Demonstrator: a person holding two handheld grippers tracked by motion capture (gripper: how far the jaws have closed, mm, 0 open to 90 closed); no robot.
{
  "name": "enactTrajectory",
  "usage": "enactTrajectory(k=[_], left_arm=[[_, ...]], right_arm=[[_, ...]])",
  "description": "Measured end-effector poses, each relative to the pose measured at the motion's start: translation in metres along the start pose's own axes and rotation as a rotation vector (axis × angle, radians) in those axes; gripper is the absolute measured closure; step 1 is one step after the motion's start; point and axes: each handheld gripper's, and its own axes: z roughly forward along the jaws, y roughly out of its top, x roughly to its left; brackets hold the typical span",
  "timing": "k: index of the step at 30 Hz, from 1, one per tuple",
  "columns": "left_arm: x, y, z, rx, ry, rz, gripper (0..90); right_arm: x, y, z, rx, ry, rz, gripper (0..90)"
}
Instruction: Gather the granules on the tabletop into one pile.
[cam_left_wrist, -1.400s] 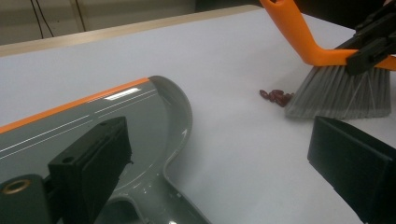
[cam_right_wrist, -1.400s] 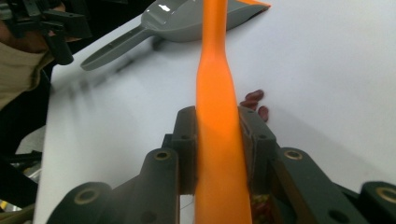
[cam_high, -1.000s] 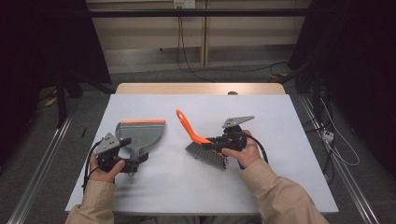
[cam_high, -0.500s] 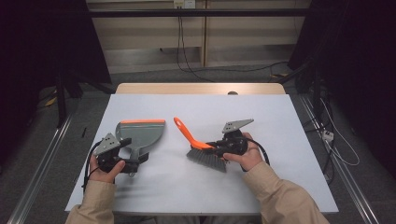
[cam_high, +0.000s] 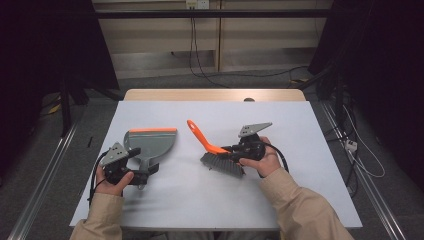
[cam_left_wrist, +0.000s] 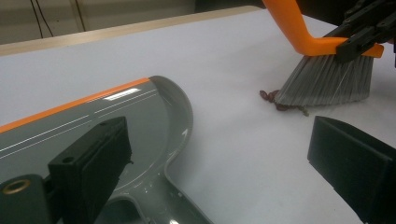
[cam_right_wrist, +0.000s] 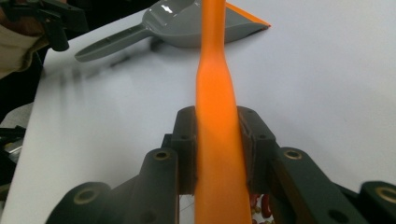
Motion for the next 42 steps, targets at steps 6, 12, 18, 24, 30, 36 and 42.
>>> enactTrajectory(k=[6, 12, 18, 24, 30, 36, 42], left_arm=[[-0.001, 0.0, 0.0, -0.001, 0.0, -0.002, 5.7], [-0.001, 0.0, -0.001, -0.001, 0.001, 0.006, 5.7], [-0.001, 0.0, -0.001, -0.008, -0.003, -0.002, 5.7], [-0.001, 0.001, -0.001, -0.006, -0.008, 0.002, 5.7], [-0.002, 0.001, -0.001, -0.007, -0.01, 0.004, 5.6], [-0.002, 0.001, -0.001, -0.009, -0.011, 0.004, 5.6], [-0.001, 0.001, -0.001, -0.009, -0.01, 0.004, 5.7]], right_arm=[[0.007, 0.005, -0.009, -0.041, -0.017, 0.031, 71.3], [0.006, 0.004, -0.021, -0.081, -0.101, 0.113, 71.3], [0.009, 0.005, -0.034, -0.127, -0.216, 0.177, 71.2], [0.011, 0.002, -0.041, -0.131, -0.323, 0.205, 71.3], [0.012, -0.004, -0.039, -0.114, -0.366, 0.211, 71.3], [0.01, -0.004, -0.035, -0.122, -0.372, 0.212, 71.3], [0.006, -0.008, -0.042, -0.114, -0.429, 0.223, 71.3]])
